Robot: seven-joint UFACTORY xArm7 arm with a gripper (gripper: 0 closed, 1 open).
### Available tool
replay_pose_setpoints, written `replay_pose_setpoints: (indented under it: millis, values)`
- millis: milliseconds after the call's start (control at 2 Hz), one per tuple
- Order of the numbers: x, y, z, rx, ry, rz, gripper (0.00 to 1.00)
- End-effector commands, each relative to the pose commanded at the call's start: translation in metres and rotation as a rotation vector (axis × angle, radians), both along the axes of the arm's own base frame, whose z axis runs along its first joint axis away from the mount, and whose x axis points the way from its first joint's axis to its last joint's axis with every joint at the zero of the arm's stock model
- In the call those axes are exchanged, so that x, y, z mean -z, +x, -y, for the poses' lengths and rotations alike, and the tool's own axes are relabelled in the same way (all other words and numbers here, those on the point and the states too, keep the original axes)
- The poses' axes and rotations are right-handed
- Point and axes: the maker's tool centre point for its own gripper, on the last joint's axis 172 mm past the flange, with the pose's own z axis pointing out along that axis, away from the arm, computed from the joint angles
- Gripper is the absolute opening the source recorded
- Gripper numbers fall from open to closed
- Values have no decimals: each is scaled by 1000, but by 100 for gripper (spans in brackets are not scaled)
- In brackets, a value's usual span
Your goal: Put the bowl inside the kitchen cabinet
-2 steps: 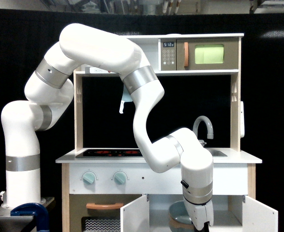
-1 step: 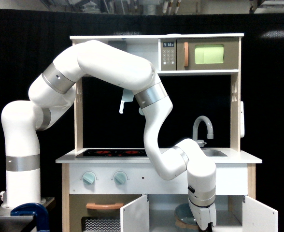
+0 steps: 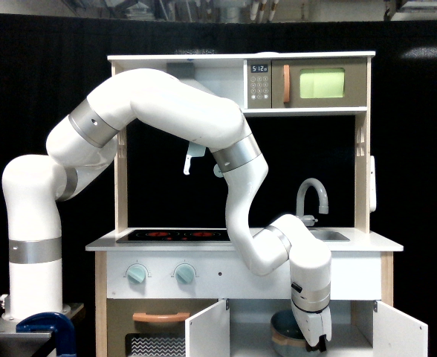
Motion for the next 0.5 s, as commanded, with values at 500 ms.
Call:
replay_pose_setpoints:
  millis: [500]
  values:
    - [-5,-2,1,0,0,0,100]
